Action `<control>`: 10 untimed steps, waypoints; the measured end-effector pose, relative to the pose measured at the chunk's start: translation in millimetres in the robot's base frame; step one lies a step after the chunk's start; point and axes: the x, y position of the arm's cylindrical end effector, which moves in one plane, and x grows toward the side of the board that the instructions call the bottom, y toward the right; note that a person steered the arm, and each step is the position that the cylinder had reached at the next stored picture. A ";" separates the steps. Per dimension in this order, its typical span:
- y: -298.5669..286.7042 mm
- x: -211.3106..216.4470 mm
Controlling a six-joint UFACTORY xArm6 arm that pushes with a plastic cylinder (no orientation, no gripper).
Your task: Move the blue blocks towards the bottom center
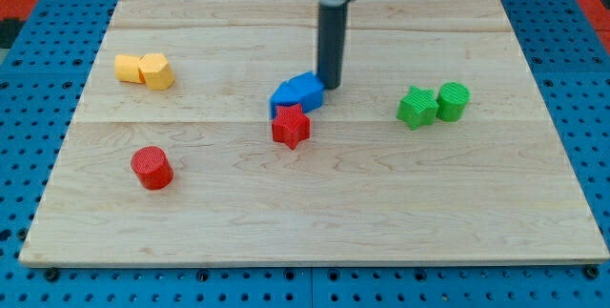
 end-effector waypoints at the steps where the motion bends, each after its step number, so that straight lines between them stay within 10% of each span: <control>1: -33.2 19.9; 10: -209.7 65.8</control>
